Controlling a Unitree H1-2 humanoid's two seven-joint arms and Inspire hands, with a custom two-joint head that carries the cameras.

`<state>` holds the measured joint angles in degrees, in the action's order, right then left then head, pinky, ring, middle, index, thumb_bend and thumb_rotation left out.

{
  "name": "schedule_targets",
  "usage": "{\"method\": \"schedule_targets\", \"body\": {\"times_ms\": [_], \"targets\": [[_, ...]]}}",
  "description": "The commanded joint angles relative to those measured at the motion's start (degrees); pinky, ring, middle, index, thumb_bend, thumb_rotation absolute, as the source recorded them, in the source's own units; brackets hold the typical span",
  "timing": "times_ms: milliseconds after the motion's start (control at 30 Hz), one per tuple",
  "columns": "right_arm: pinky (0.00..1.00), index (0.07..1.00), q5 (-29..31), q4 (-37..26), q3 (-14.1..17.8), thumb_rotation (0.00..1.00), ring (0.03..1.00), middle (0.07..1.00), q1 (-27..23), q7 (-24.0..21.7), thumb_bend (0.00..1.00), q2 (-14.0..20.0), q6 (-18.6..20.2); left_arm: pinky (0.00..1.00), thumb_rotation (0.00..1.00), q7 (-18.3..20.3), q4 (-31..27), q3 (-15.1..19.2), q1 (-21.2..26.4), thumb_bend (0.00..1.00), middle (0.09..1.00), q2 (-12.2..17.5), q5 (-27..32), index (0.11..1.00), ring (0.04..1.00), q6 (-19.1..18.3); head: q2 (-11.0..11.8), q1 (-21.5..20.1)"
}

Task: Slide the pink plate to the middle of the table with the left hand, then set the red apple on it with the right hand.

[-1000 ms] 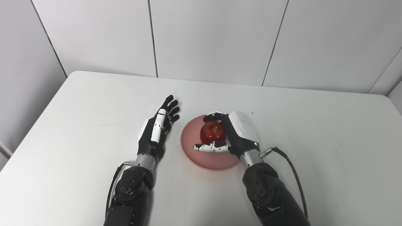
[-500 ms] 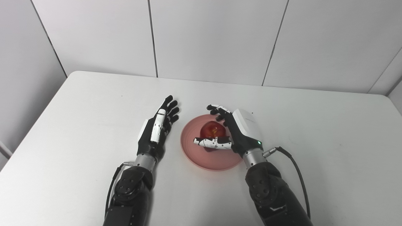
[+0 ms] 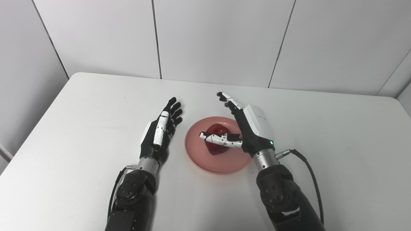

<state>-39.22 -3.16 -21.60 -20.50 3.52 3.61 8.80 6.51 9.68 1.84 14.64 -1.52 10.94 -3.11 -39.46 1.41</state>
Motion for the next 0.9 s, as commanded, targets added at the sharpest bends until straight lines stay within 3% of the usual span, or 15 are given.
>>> {"method": "schedule_targets", "body": {"times_ms": [0,167,400,667,867], "targets": [[0.72,0.876,0.42,-2.74,1.44,0.65,0.802,0.849,-1.01,3.28,1.0,-0.16,-4.77,0.94,1.0,-0.45,1.28,0.24,-0.54,0.36,0.953,-0.48,0.42,0.911,0.953,-1.21,0.05,-0.09],[0.73,0.872,1.74,-5.52,4.17,0.66,0.799,0.842,-0.09,5.11,1.0,-0.11,-7.29,0.92,1.0,-0.51,1.57,0.19,-0.52,0.36,0.937,-0.37,0.02,0.911,0.931,-0.55,0.31,-0.27],[0.75,0.88,3.44,-9.45,8.72,0.68,0.833,0.858,1.44,5.02,1.0,0.56,-6.76,0.93,1.0,-0.23,1.85,-0.21,-0.47,0.36,0.941,0.26,-0.46,0.92,0.934,0.04,0.84,-0.44],[0.73,0.862,5.91,-10.43,13.75,0.96,0.82,0.845,5.74,6.18,1.0,-0.16,-5.85,0.93,1.0,-0.2,1.53,-0.29,-0.47,0.37,0.939,0.47,-0.36,0.92,0.931,-0.17,1.21,-0.31],[0.75,0.862,7.49,-10.82,15.3,1.0,0.815,0.843,8.81,5.48,0.95,-1.44,-4.51,0.94,1.0,0.02,0.97,-0.38,-0.58,0.37,0.944,0.71,-0.23,0.925,0.936,-0.63,1.47,0.17]]}}
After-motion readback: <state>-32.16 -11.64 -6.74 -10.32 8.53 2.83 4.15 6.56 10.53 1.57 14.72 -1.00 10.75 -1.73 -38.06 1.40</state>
